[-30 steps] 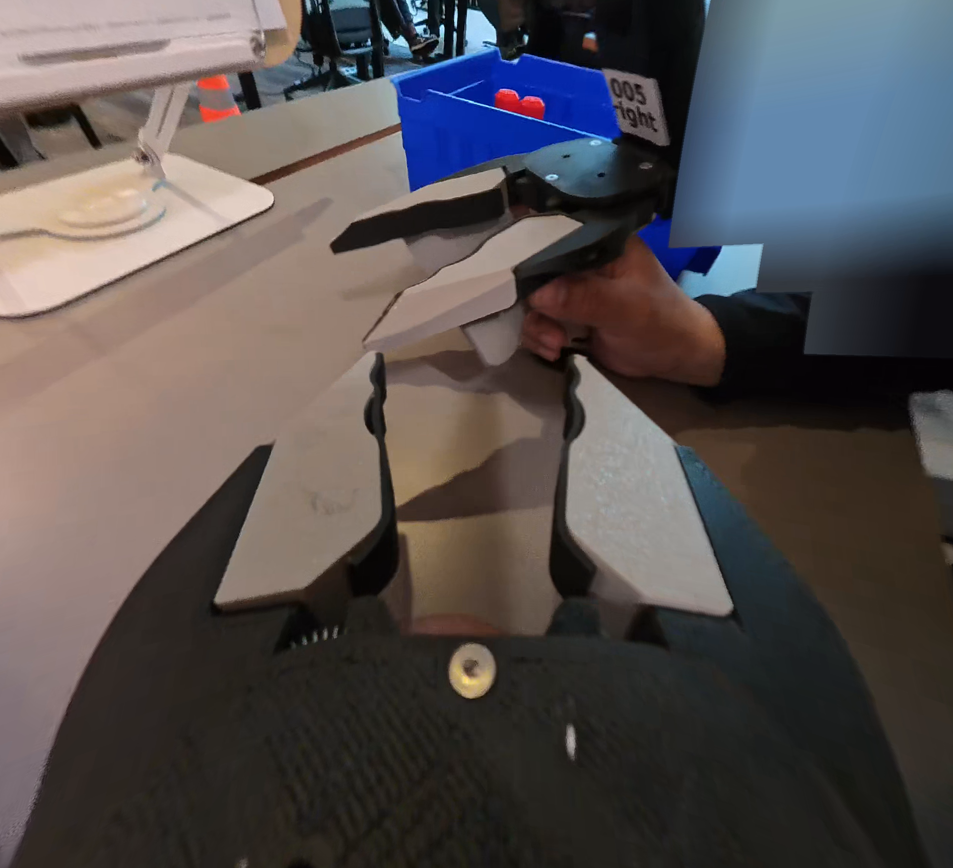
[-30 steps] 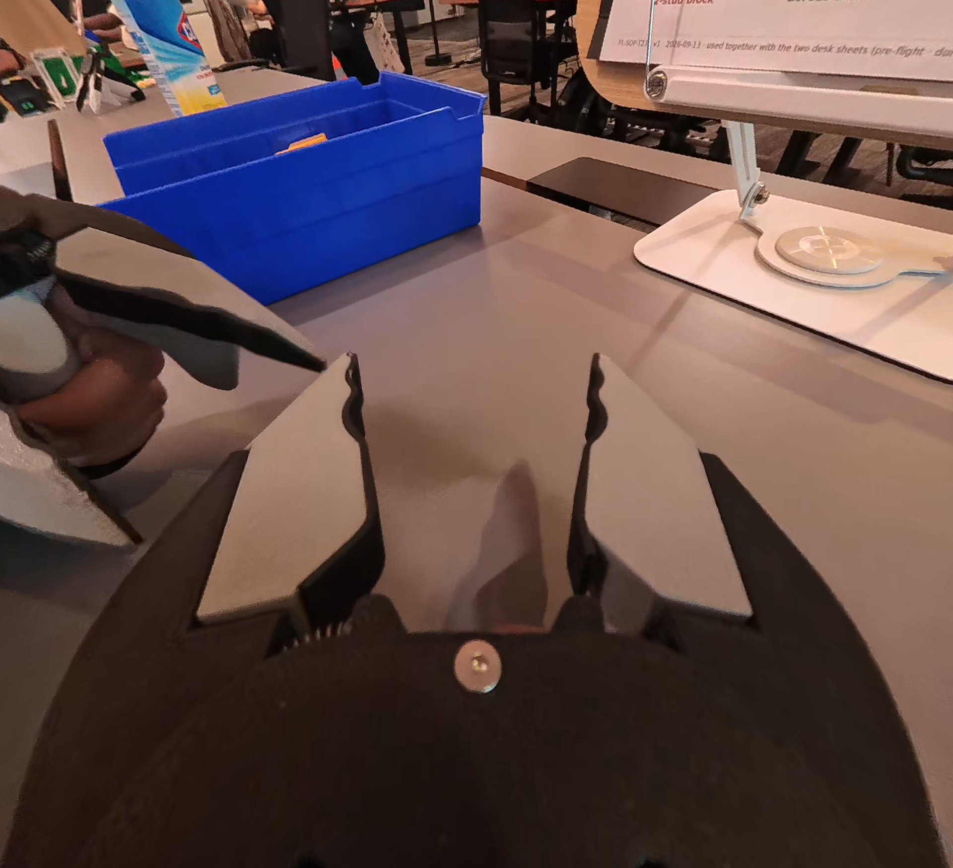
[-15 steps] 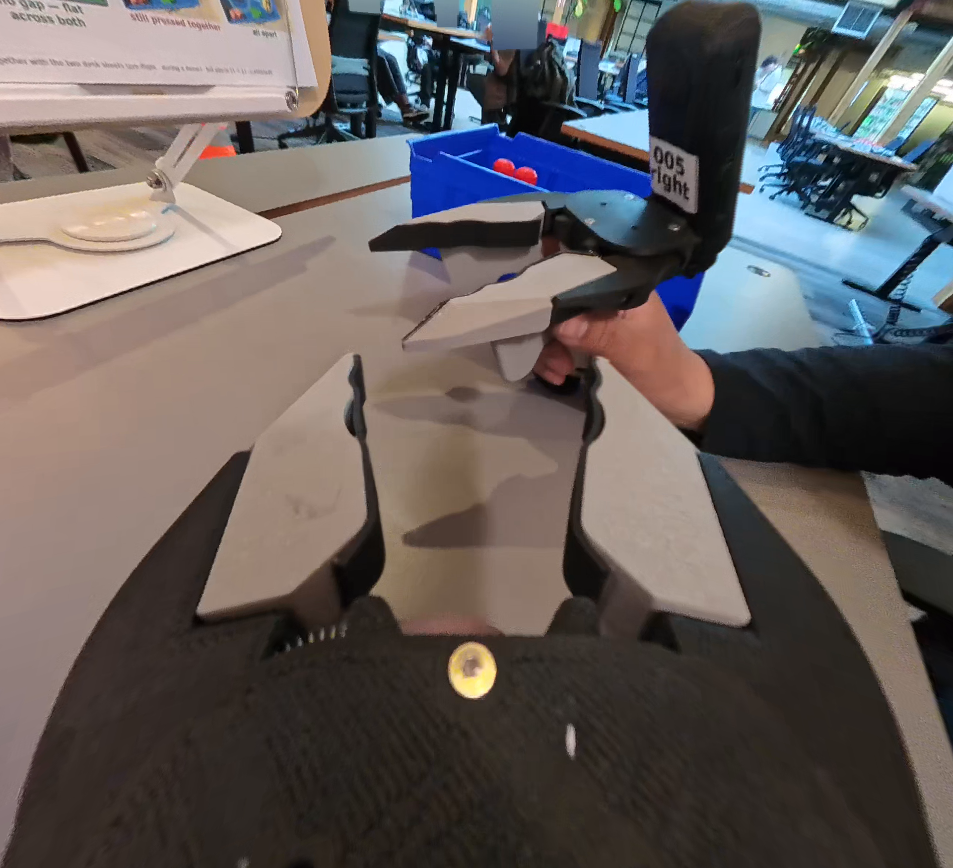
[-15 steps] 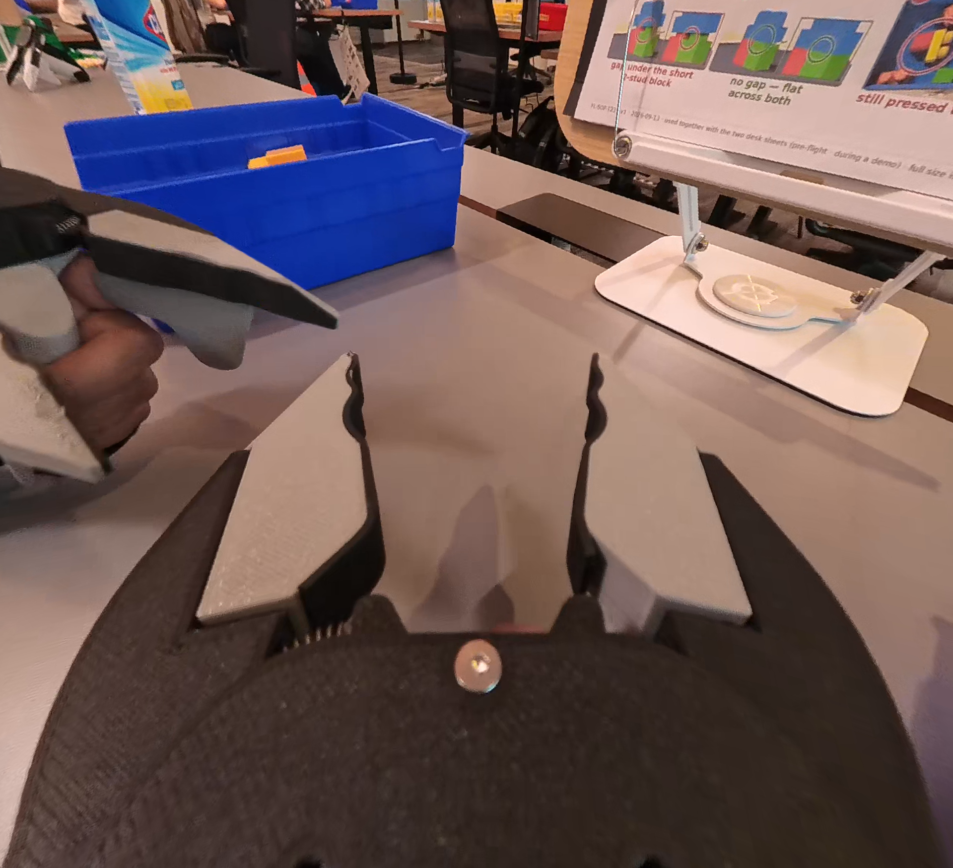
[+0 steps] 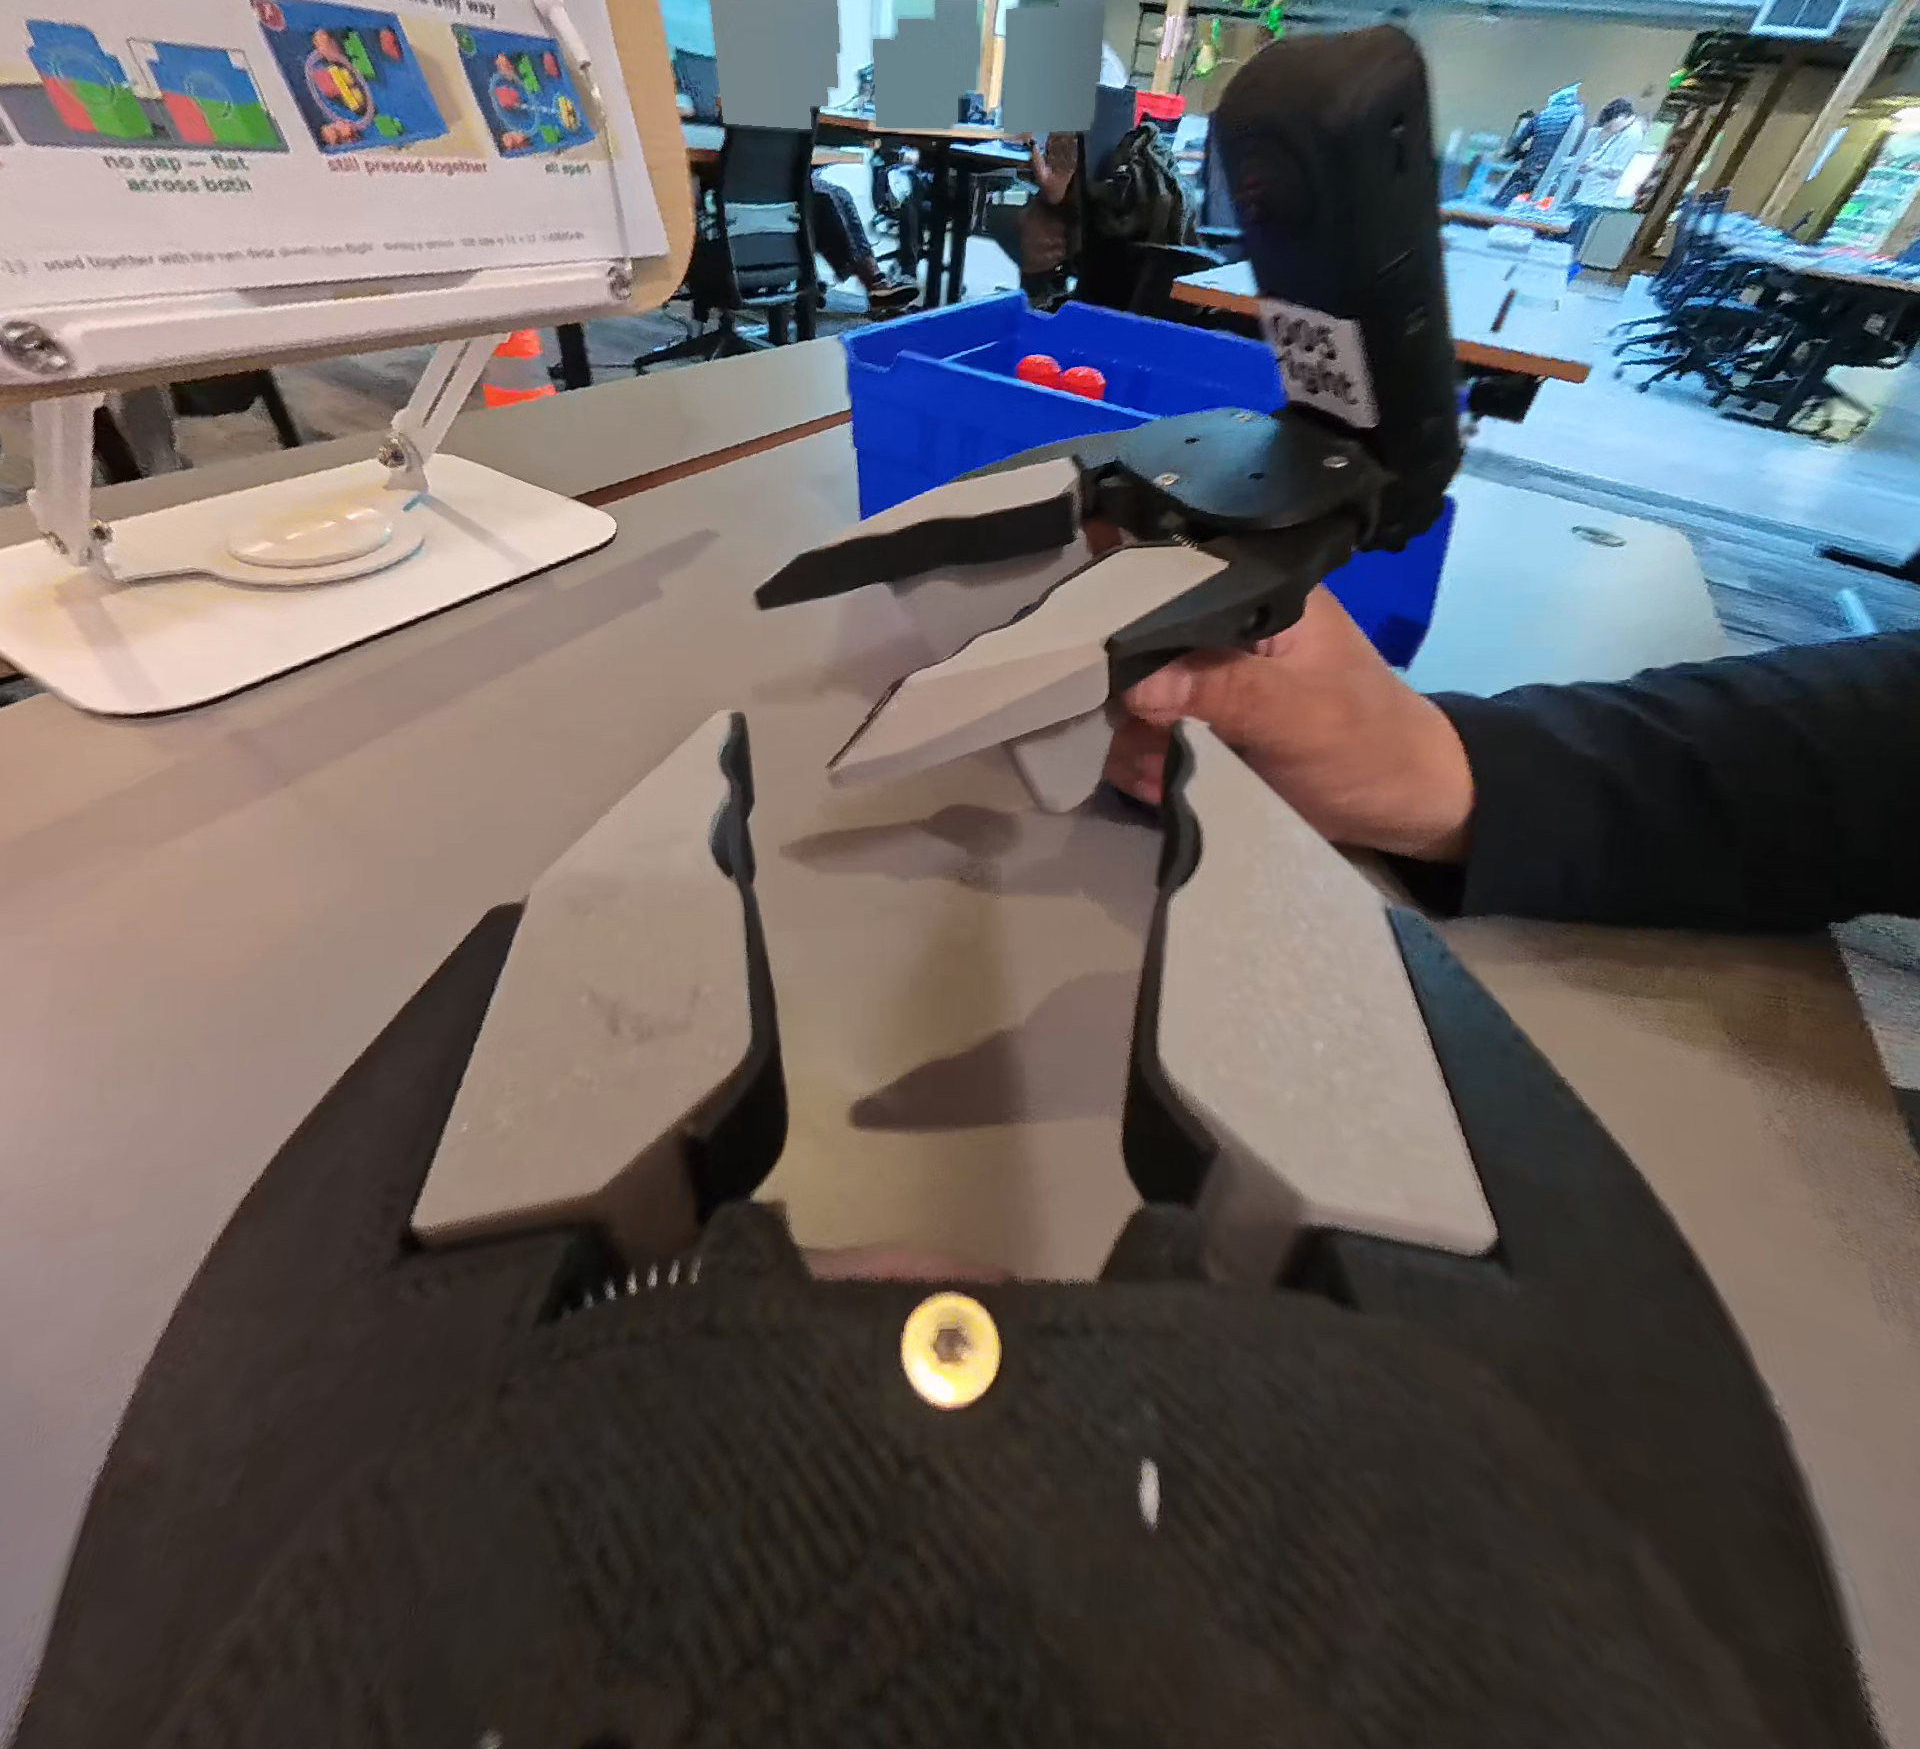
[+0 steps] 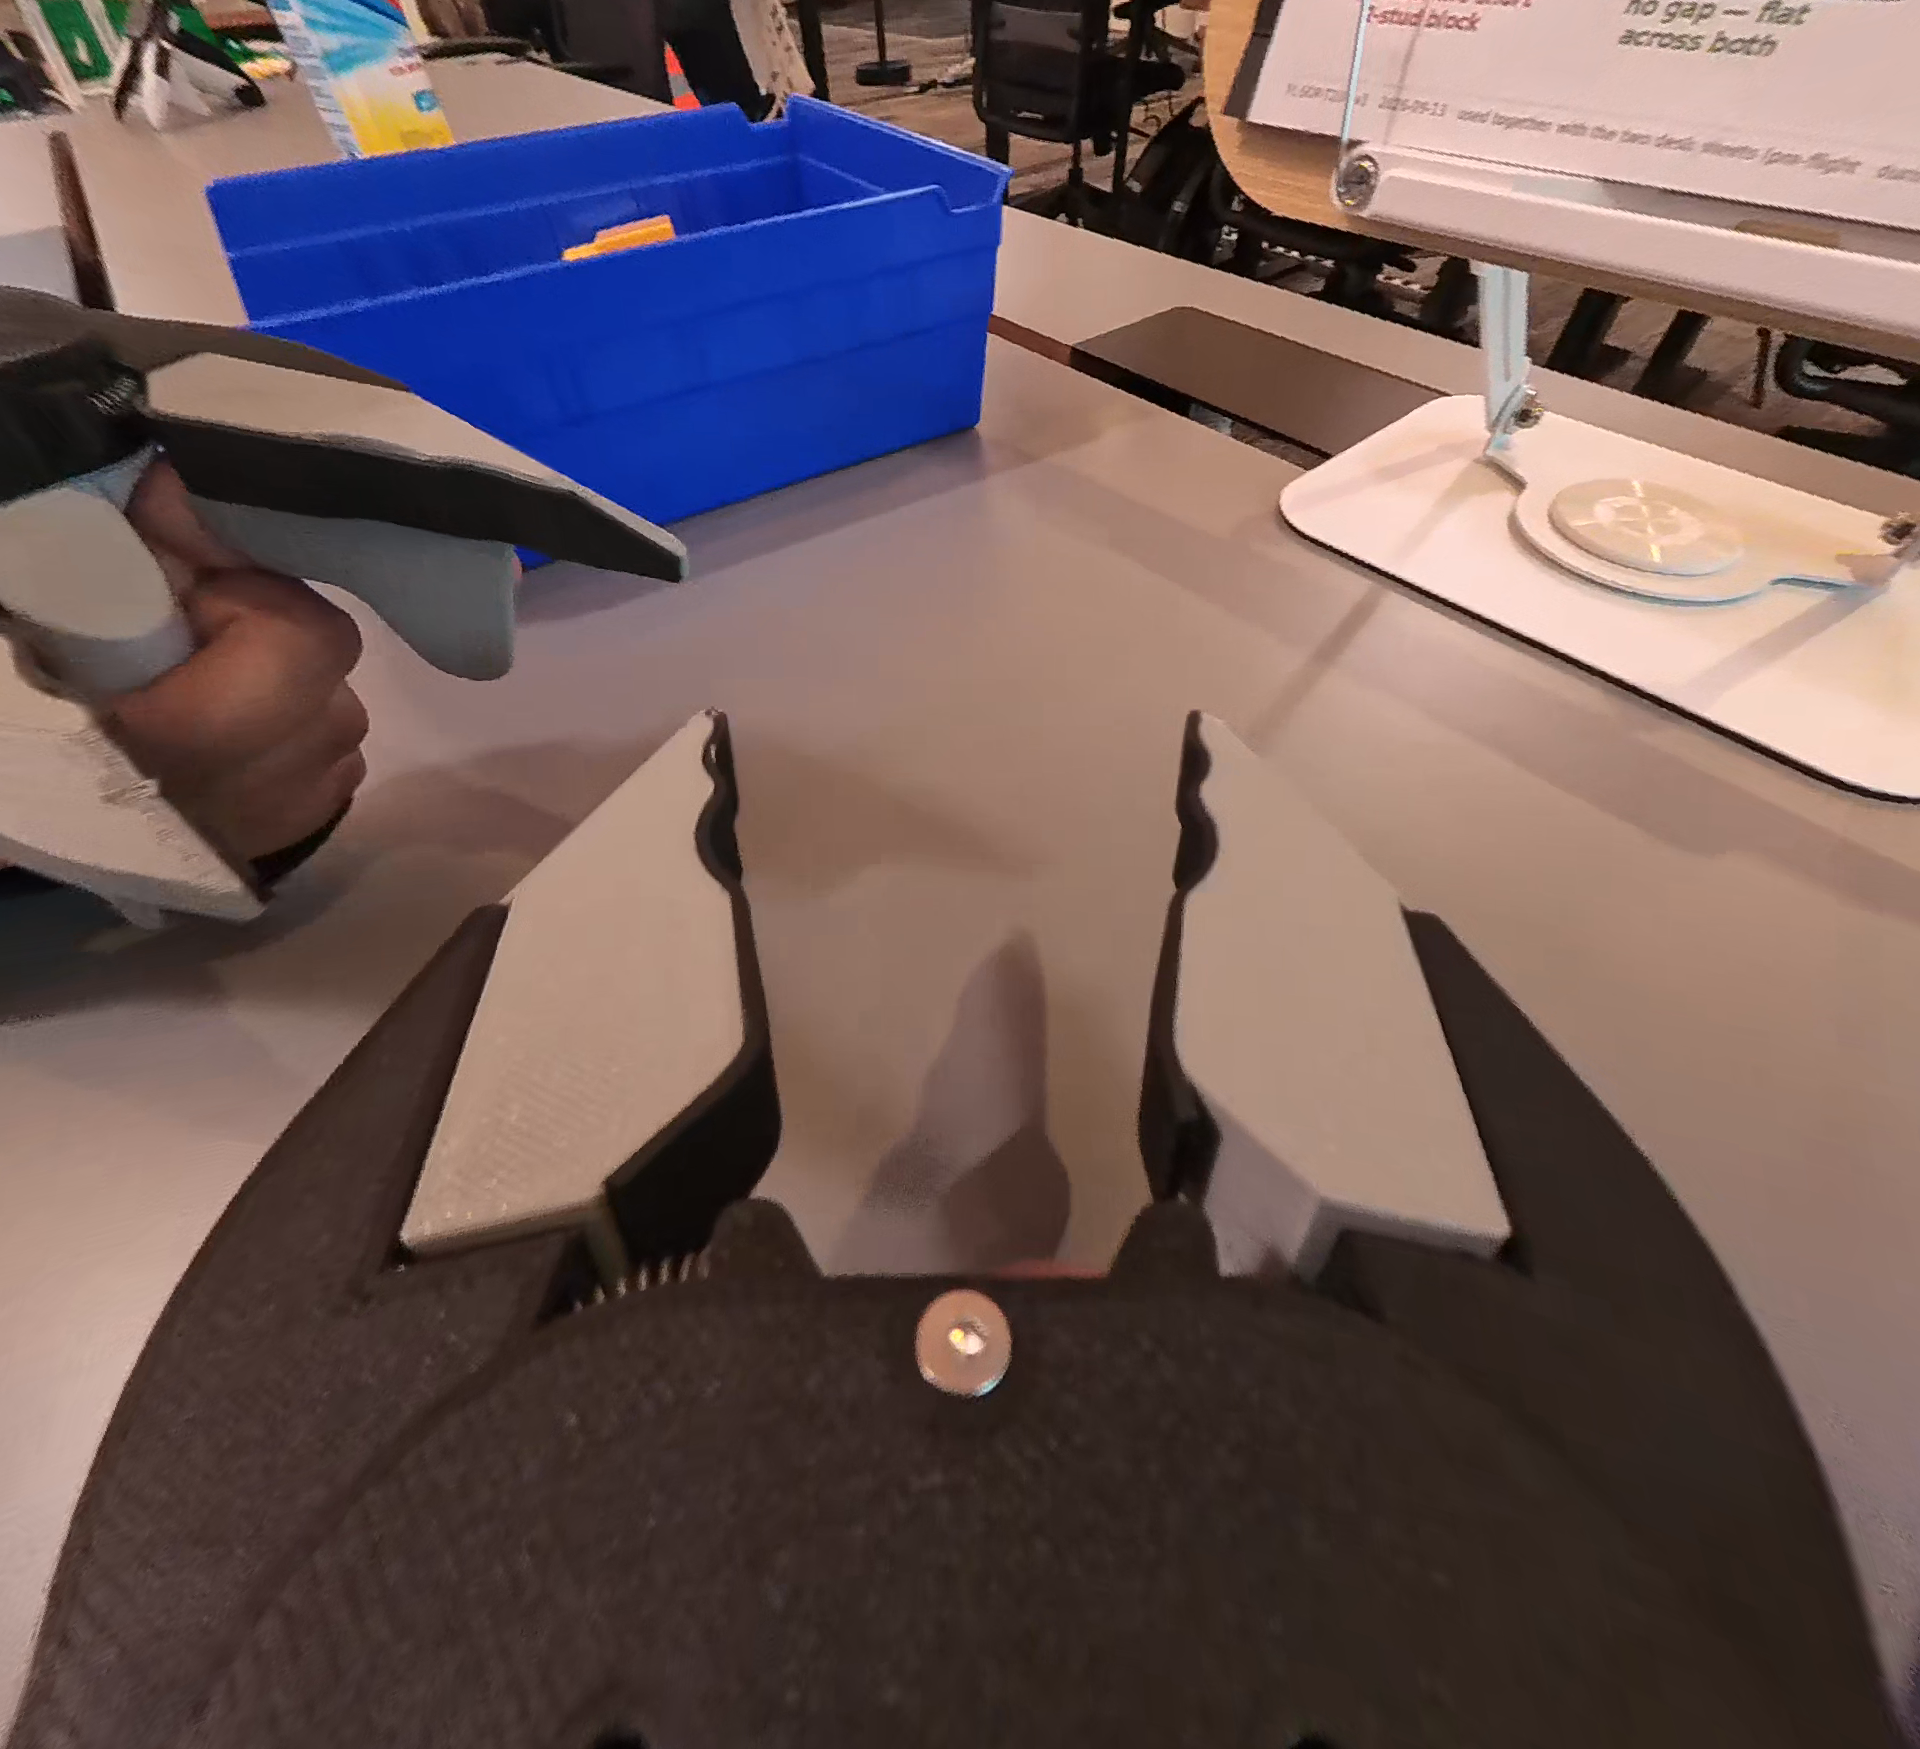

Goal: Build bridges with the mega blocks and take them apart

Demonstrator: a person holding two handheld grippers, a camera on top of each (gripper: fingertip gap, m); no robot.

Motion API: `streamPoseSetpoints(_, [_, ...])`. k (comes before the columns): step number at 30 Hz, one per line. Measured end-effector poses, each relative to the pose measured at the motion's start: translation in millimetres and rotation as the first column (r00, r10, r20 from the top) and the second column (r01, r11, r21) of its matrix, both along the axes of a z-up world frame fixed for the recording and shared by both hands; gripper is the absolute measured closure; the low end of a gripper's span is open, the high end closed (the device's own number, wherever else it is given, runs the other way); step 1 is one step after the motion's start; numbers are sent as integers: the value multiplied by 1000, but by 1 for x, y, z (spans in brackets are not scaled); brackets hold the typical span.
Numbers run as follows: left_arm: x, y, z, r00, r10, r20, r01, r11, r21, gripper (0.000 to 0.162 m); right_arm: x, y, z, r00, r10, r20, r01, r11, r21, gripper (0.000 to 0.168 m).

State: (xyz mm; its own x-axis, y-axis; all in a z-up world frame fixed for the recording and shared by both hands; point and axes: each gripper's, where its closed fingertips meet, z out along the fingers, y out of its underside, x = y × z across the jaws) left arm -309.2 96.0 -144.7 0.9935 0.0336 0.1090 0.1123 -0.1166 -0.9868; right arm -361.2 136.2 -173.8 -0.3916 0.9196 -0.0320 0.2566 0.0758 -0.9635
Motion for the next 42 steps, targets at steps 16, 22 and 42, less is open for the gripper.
streamPoseSetpoints(16, [7, 4, -9, 1000, -23, -21, 22, 999, -46, 86, -3, 1, 0, 999, -32, -14, 32, 998, 55, 87])
streamPoseSetpoints(22, [0, 2, -7, 1000, 5, -20, -6, 999, -39, 87, -1, 7, -5, 999, -51, 1, 51, 996, 75, 87])
streamPoseSetpoints(42, [-14, -4, -13, 997, 45, -55, -49, 996, -79, 88, -18, 15, -10, 997, -73, 17, 71, 992, 106, 87])
